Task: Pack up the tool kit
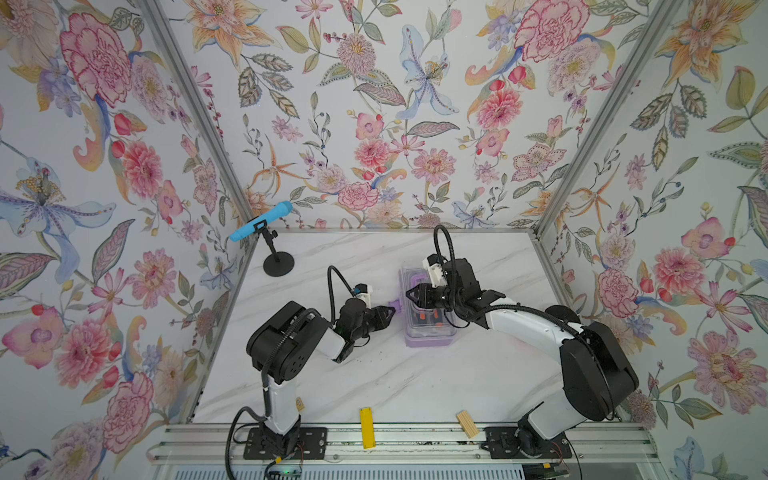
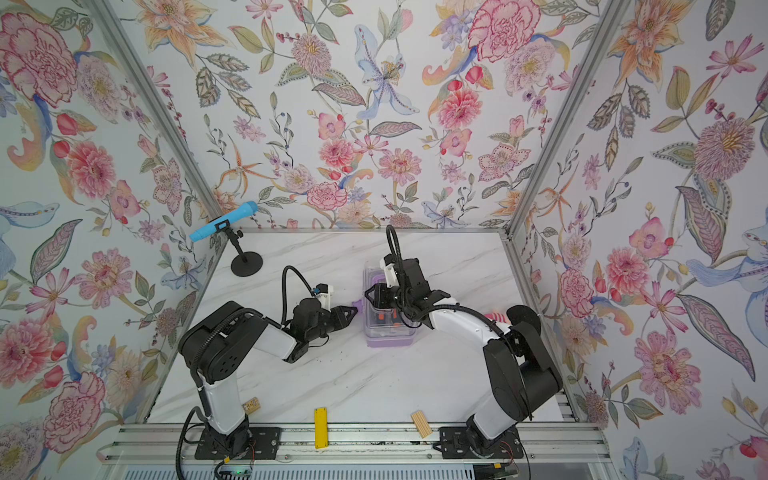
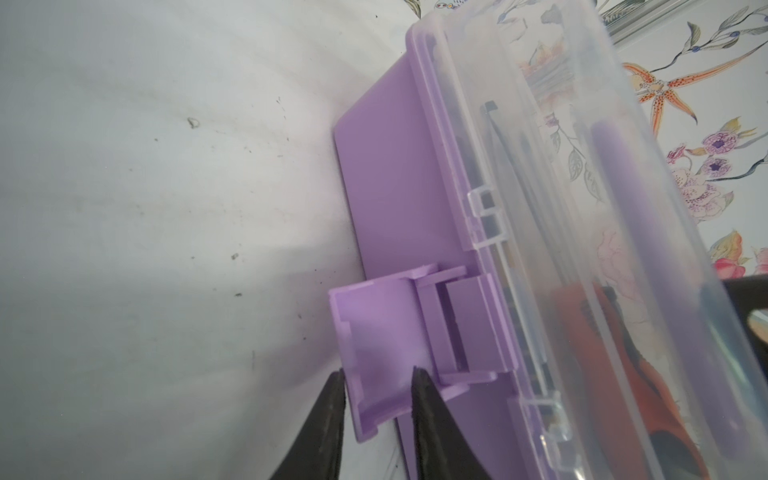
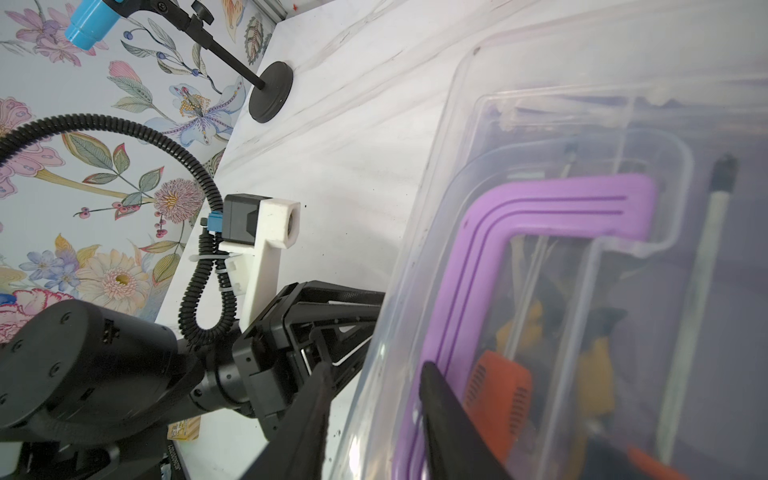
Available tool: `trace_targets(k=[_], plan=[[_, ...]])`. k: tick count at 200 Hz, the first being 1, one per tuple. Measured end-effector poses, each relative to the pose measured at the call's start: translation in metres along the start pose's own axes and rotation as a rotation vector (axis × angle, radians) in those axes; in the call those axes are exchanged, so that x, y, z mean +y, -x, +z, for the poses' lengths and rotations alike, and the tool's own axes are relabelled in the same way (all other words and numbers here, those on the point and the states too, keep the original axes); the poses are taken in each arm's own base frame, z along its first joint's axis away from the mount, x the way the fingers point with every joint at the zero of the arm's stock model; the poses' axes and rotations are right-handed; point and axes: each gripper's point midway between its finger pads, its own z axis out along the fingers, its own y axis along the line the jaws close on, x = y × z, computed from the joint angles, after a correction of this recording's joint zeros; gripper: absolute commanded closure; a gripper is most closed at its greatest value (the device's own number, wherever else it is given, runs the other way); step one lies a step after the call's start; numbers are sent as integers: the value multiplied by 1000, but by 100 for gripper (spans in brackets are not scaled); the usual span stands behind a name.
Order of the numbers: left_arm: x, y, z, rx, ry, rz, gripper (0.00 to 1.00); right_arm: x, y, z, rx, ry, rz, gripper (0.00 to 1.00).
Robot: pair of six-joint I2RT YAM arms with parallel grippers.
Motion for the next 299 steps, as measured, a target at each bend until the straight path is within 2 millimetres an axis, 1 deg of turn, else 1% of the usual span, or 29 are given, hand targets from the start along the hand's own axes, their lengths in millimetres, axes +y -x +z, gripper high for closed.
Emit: trace_targets(k=[45,71,110,137,150,204,250,267,299], plan=[[5,0,0,-11,-32,-53,83,0,0,0,1,4,1,61],[6,-1,0,-13,-43,-75,85,0,0,0,2,4,1,62],[7,-1,0,-8,-48,-84,91,0,0,0,3,9,3,61],[7,-2,0,-3,-42,-79,91,0,0,0,3,11,3,62],[5,-1,-2,0,-38,-73,90,0,0,0,3,10,3,62],[0,3,-9,12,-15,-57,90,0,0,0,3,11,4,62],[-4,11,-18,6,29,-24,94,0,0,0,3,11,4,61],[-11,17,-19,5,33,-7,94,0,0,0,3,11,4,61],[-46,40,-18,-28,-15,57,95,0,0,0,3,11,3,61]])
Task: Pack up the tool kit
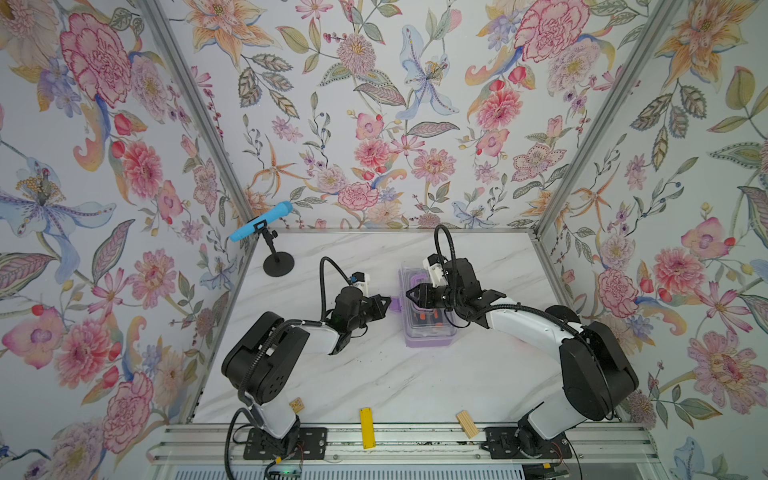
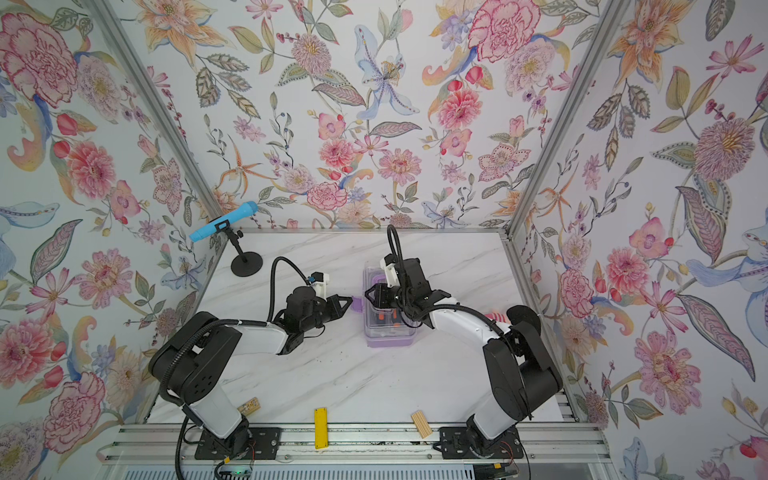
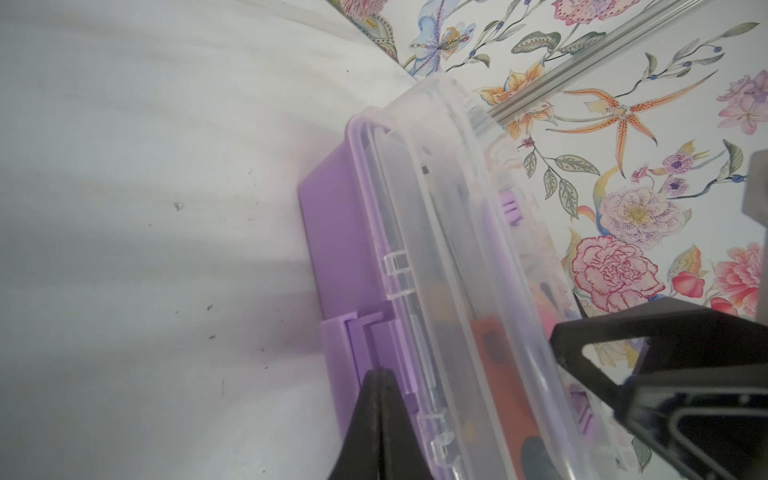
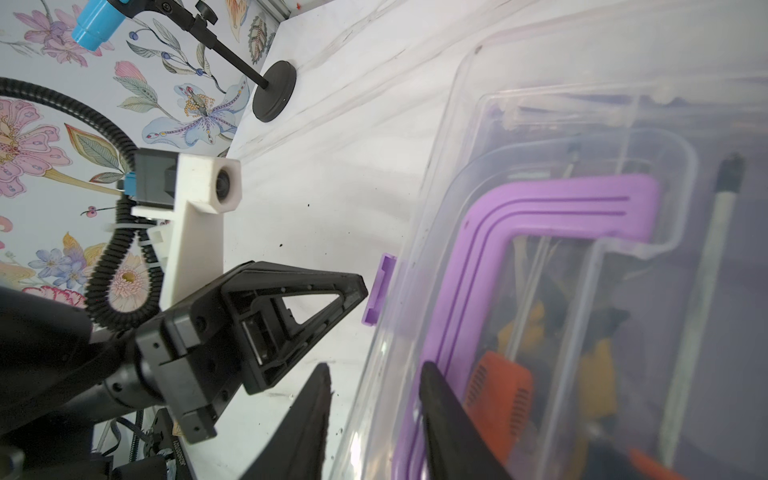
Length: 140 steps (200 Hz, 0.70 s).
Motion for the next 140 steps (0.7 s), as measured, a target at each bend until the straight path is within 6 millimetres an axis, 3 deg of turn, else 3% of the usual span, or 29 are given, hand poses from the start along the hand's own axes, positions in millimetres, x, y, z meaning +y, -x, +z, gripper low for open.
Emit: trace_targets(k=[33,59,91,116,140], plan=[[-18,11,-1,-7,-17,39,100,0,0,0,0,0,0,62],[-12,9,-3,5,23,50,72,0,0,0,-1,1,0,61],[1,6,-17,-8,97,55,52,0,0,1,-1,2,-1,61],[3,9,-23,-19,127,70,51,0,1,2,-7,4,-3,61],[10,6,-15,4,154,75,52,0,2,3,-11,2,-4,61]])
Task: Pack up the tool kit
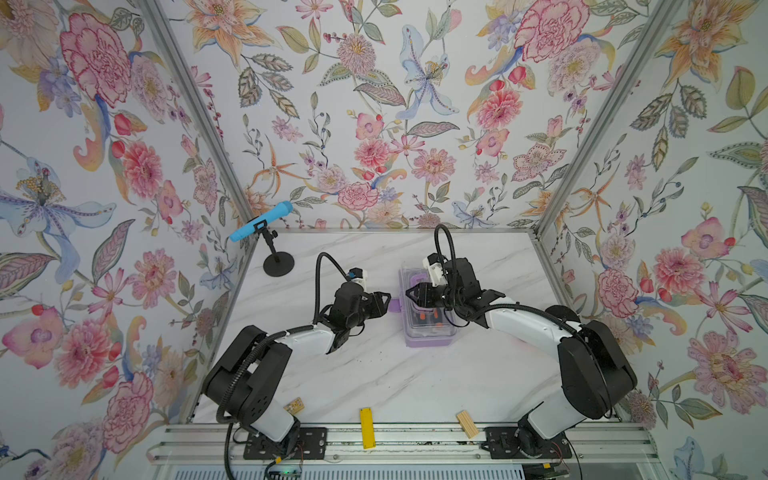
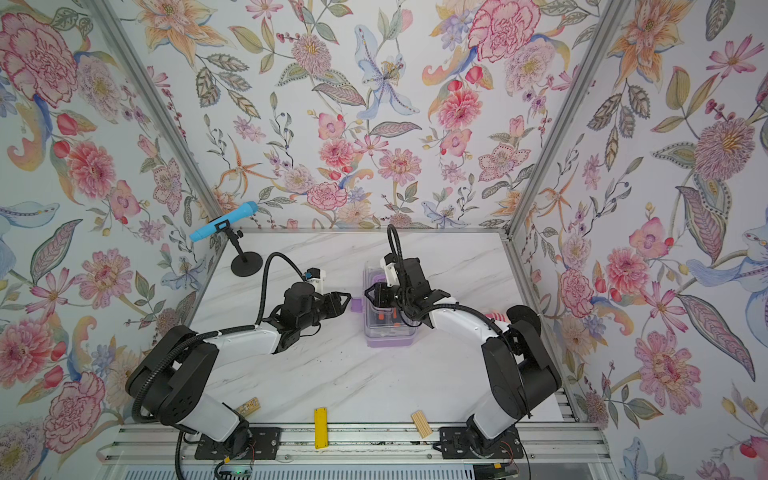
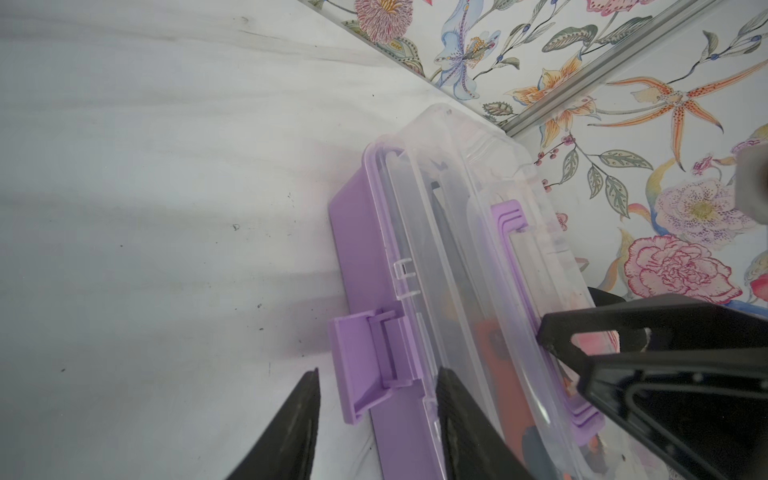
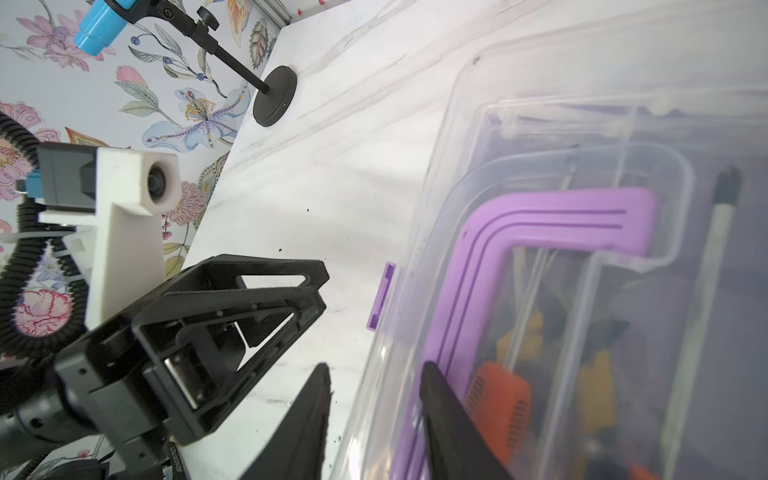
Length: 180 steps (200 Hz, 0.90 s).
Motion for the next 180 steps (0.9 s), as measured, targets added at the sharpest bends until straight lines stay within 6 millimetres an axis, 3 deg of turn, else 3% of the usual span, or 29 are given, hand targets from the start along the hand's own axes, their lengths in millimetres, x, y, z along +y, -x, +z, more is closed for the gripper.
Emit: trace_targets(k=[26,105,180], plan=[[10,-8,16,40,33,0,52,0,0,0,-1,0,0,61],[20,-30,36,117,31,-17,59,0,0,0,-1,0,0,61],[16,-30,44,121,-5,-61,91,-1,1,0,-3,2,1,61]])
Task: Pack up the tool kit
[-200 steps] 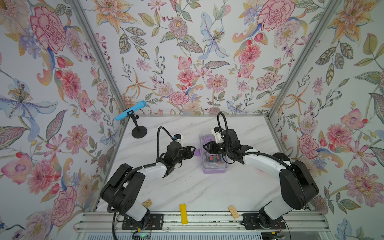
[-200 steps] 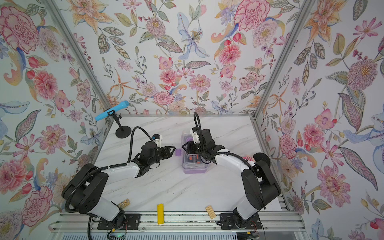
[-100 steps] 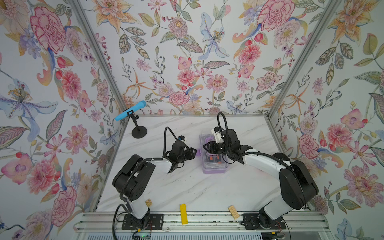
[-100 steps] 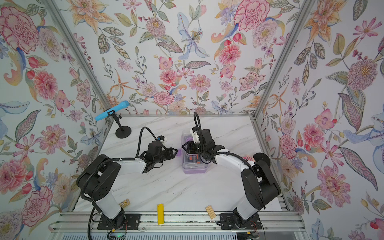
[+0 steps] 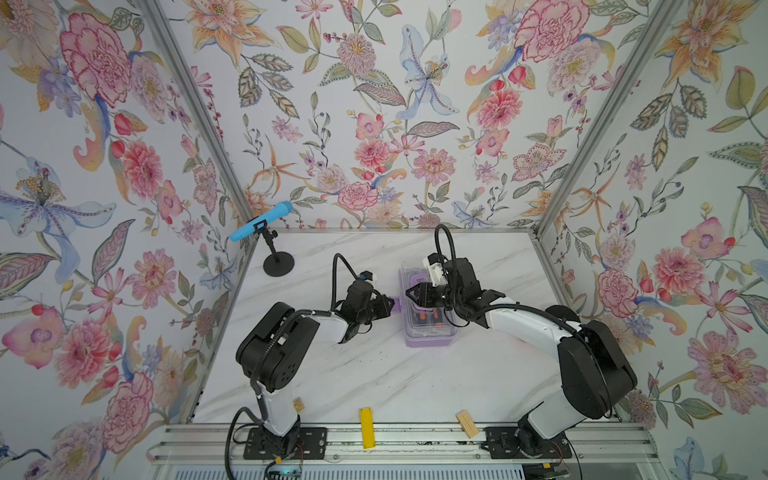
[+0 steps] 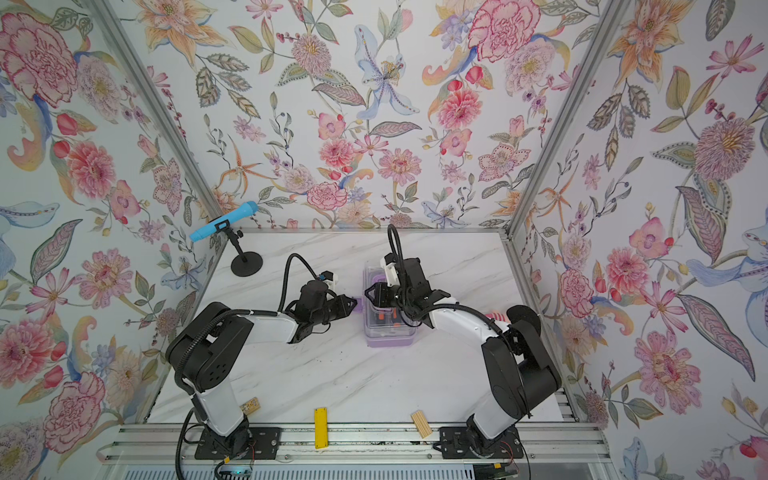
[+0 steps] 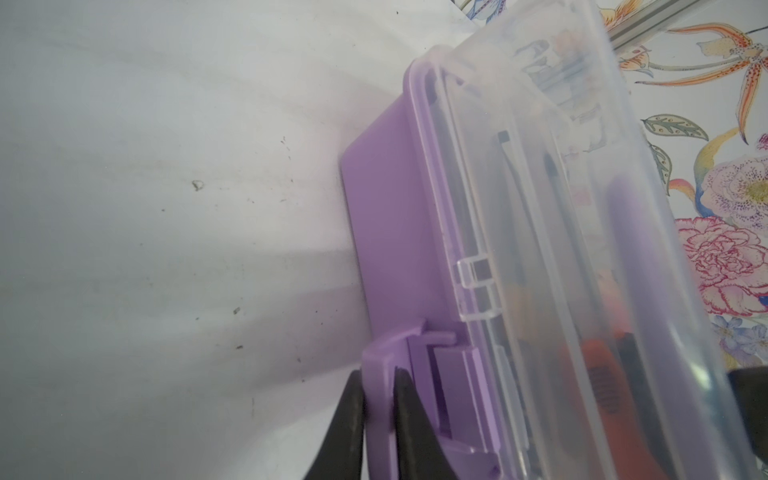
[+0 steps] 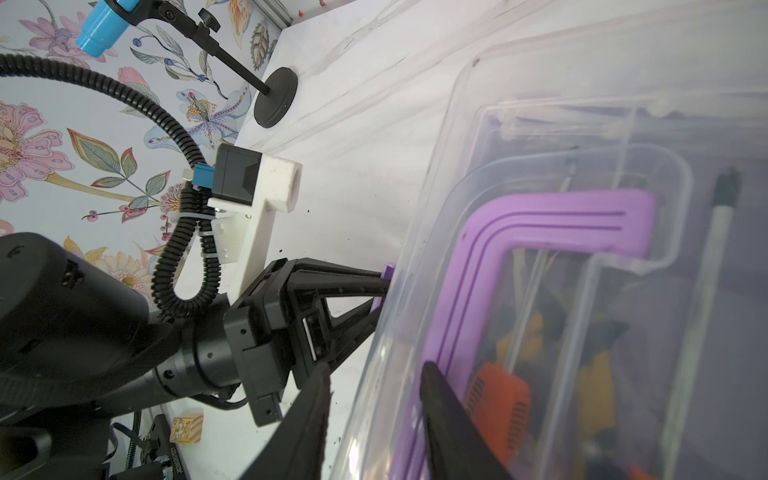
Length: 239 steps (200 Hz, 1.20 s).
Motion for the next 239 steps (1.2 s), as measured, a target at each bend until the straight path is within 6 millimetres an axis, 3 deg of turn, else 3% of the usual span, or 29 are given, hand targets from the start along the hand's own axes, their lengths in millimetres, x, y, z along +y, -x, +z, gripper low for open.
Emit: trace_targets(k=[130,239], plan=[[4,3,-8,-5,48,-13,91,0,-1,-1,-7,4,-3,61],[-5,11,-18,-18,41,-9,84,0,-1,-1,-10,6,-4,61]])
